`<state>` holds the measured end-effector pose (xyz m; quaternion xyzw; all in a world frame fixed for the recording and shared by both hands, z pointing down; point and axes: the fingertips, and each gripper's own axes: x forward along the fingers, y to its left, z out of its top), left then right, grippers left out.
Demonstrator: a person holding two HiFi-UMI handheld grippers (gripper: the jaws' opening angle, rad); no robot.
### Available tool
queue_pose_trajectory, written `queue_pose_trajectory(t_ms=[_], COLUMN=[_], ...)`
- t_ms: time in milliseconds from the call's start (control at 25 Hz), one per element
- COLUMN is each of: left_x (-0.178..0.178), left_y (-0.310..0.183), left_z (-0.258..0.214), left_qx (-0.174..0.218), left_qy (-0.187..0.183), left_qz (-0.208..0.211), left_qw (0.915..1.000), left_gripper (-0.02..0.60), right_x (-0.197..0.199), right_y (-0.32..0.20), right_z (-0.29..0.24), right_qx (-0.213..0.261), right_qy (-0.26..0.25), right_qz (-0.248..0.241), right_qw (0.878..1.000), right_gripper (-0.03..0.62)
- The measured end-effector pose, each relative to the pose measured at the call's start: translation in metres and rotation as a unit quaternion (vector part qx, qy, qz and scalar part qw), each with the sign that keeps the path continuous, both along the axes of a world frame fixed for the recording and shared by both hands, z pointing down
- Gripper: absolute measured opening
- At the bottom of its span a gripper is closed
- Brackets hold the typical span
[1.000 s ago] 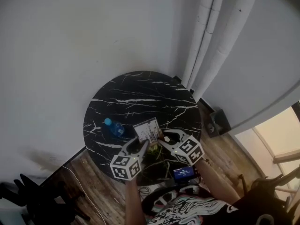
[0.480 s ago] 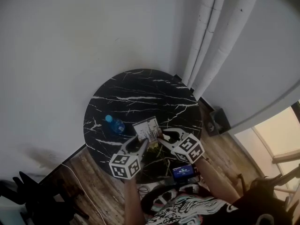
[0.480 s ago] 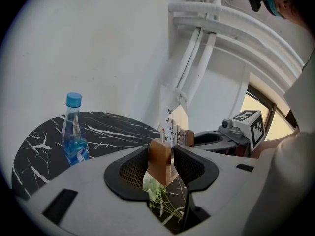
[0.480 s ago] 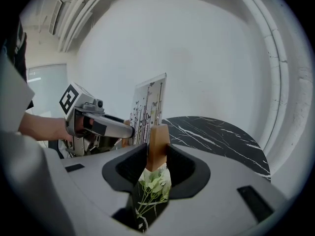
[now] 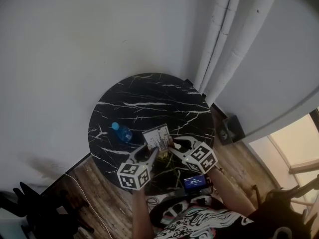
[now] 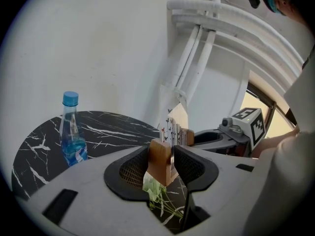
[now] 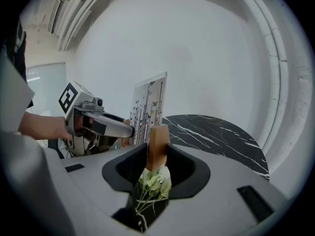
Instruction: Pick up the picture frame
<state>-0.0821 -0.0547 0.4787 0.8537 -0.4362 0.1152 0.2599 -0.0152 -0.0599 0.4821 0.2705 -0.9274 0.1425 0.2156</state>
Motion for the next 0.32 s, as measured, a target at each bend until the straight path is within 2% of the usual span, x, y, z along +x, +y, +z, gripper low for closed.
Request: queue_pose_trajectory(t_ms=[320], left_x=[0.006], left_y=[-0.011], left_z=[0.001], left_qx=[-0.003], left_qy=[-0.001], left_qz=[0.005], left_qw=[1.0000], left_gripper=[0.172], right_x=[0.006], right_y=[-0.011], right_z=[0.001], right_qx=[-0.002], right_qy=[0.000], right_qz=[0.005], right_qw=[1.000], right_gripper=[0.130])
